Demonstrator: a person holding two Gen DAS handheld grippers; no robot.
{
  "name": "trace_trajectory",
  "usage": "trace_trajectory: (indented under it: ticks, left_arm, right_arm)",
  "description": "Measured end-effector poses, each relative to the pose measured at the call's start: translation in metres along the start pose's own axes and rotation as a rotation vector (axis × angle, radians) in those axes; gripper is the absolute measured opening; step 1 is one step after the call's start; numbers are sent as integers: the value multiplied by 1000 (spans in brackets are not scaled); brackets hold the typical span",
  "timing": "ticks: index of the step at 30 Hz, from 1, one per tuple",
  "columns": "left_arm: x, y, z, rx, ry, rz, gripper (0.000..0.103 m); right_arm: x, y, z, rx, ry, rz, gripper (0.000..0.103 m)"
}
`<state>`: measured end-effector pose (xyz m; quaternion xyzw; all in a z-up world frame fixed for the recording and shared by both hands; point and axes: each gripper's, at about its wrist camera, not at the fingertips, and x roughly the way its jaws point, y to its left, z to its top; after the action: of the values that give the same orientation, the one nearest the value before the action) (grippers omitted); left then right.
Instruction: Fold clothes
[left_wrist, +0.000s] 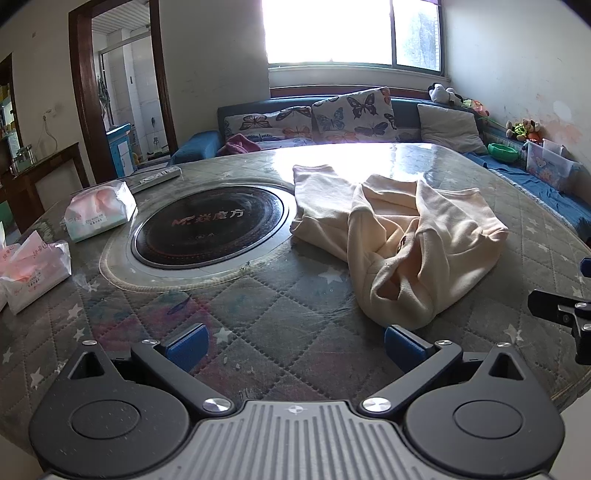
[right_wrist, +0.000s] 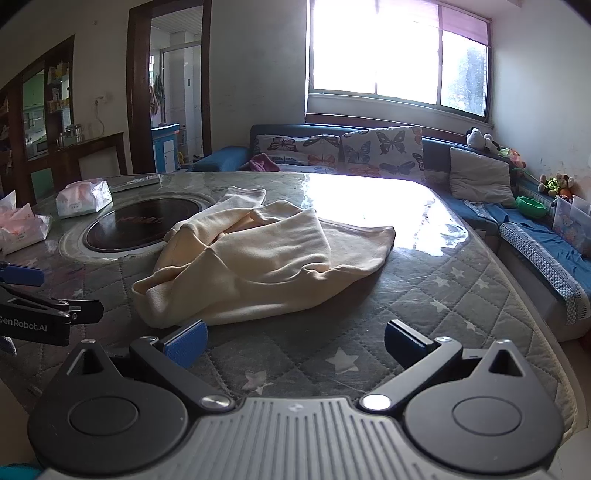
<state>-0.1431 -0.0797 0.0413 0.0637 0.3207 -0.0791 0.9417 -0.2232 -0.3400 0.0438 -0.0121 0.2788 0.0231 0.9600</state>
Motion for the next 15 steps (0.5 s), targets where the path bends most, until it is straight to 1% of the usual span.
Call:
trace_trajectory:
  ticks: [15]
  left_arm:
    - [3,-4,-2,13,13,-7,103]
  right_arm:
    - [4,2,-1,-2,14,9,103]
